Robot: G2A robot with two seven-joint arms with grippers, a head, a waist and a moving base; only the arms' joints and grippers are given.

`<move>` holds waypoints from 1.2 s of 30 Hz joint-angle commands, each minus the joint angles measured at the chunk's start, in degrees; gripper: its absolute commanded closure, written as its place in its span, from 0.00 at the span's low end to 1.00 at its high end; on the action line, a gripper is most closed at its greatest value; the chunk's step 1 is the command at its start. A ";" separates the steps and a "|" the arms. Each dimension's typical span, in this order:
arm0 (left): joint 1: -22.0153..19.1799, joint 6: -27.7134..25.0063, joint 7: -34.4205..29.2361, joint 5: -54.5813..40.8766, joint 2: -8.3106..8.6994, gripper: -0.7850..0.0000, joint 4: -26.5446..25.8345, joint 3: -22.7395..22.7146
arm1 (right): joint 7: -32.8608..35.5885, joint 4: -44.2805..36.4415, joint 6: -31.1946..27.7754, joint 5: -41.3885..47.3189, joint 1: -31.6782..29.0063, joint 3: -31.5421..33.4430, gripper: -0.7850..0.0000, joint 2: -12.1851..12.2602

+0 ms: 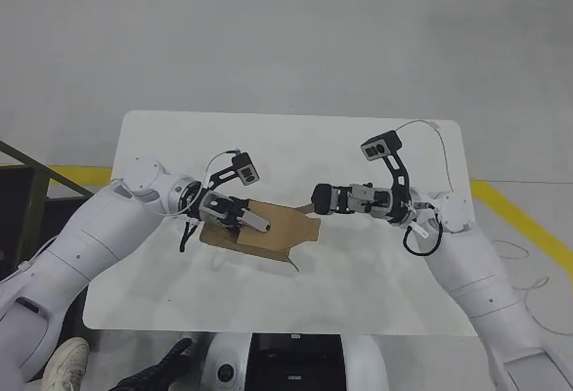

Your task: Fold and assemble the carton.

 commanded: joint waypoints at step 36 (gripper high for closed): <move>0.00 0.00 0.00 0.00 0.00 1.00 0.00 0.00 | 1.62 -1.70 1.67 0.04 2.35 -0.27 0.00 -1.19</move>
